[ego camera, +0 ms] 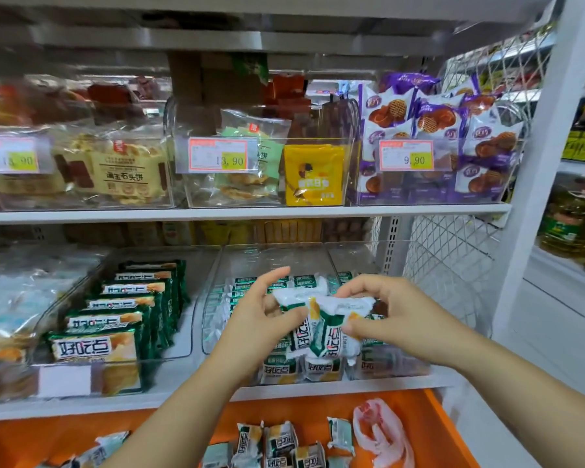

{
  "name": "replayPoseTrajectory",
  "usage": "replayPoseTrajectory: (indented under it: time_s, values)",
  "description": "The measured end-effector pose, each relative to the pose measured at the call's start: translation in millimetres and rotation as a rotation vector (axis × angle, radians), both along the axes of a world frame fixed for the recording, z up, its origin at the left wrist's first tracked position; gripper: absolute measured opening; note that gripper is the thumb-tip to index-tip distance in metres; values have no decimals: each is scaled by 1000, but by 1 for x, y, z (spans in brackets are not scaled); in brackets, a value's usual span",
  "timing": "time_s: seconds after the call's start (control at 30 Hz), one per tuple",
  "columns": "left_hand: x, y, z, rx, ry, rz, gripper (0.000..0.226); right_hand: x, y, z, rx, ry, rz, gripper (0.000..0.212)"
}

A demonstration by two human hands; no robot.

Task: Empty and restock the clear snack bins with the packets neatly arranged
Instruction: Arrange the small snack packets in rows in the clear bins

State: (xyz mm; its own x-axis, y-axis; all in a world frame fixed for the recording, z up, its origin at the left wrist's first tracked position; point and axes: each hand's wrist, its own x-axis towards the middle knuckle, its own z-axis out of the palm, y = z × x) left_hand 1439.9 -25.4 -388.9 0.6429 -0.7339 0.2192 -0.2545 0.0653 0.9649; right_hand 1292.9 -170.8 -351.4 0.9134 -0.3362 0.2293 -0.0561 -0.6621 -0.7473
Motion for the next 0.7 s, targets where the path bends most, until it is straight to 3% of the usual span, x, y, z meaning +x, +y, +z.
replayPoseTrajectory:
  time_s: [0.2,0.3,0.37,0.47,0.7]
  values:
    - [-11,-8,-1,-24,131,-81,22,0,2,-12,75,-92,7,25]
    - [-15,-14,-4,10,113,-109,44,-2,-1,-18,149,-105,-20,23]
    - [-19,-18,-3,60,71,-190,42,-5,-6,-23,241,-93,-29,23]
    - [-27,-23,0,166,-66,-315,42,-13,-16,-31,299,-121,-59,27]
    - [-37,-68,12,365,-497,-308,55,-29,-49,-59,380,-310,-144,30]
